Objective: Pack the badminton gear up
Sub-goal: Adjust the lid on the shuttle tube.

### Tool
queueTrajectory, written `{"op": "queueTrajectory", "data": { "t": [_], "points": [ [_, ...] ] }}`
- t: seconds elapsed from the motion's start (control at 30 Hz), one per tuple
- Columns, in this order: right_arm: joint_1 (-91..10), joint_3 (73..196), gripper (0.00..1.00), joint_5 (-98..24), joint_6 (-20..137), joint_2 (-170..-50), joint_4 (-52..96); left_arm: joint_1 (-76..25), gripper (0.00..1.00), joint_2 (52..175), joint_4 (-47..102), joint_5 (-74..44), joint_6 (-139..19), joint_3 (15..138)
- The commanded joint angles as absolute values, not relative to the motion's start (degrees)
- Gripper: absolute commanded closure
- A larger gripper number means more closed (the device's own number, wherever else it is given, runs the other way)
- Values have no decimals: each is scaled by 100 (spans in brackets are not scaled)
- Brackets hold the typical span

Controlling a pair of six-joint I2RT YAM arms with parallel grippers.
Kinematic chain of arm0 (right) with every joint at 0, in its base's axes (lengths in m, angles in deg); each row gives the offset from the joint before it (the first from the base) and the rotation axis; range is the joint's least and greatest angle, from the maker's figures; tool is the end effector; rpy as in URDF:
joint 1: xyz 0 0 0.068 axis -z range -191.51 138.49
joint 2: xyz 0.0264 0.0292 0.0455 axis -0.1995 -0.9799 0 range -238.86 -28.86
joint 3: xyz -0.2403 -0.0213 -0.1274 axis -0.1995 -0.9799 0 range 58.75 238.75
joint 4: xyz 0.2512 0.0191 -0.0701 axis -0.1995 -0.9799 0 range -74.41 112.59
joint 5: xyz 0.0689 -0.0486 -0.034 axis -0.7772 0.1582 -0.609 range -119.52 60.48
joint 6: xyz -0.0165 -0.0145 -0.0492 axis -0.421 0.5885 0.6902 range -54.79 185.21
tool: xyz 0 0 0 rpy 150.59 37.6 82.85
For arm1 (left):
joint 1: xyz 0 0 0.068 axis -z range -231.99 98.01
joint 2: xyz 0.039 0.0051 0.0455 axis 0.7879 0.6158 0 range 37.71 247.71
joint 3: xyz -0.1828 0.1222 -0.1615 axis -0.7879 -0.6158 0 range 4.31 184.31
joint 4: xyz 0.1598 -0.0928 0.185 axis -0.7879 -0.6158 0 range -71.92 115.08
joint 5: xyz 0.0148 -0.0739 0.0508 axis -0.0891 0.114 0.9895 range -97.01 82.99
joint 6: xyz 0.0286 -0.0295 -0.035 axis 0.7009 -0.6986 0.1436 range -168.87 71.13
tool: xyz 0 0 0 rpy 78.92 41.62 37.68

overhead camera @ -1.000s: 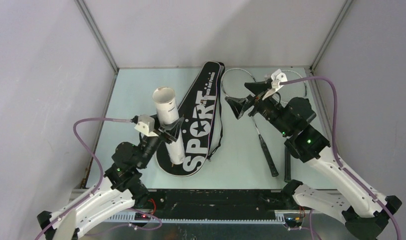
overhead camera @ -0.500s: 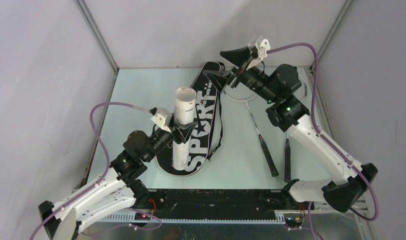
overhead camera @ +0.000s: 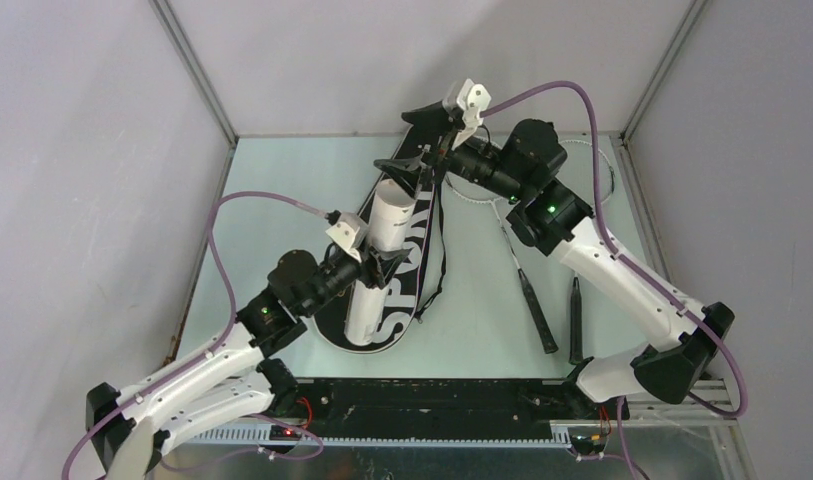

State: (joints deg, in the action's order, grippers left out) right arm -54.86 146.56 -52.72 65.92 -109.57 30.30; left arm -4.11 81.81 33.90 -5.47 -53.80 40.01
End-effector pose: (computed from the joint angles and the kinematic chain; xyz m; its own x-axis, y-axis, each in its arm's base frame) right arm 0.2204 0.2273 0.4912 0.1971 0.1703 -0.9655 -0.9056 0.4089 -0.1127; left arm 0.1289 -0.1411 0.3216 -0.0573 -0.0648 -0.9963 0.7212 0.6874 -0.0862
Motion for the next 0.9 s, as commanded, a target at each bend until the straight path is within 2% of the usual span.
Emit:
{"op": "queueTrajectory", "data": {
  "t": [0.0, 0.37, 0.53, 0.87],
  "points": [
    [-5455, 14867, 4, -5137, 6907, -11042, 2779, -392, 38, 7957, 3845, -858, -5309, 4259],
    [-5682, 14860, 6, -5384, 7526, -11219, 1865, -393, 40, 7791, 3958, -968, -5269, 4135],
    [-6256, 14638, 6, -4807, 8281, -11080, 1488, -395, 40, 7788, 3979, -874, -5280, 4136],
    [-6300, 14676, 6, -4184, 8256, -10892, 1874, -397, 41, 7709, 4070, -1196, -4998, 3992]
  ]
}}
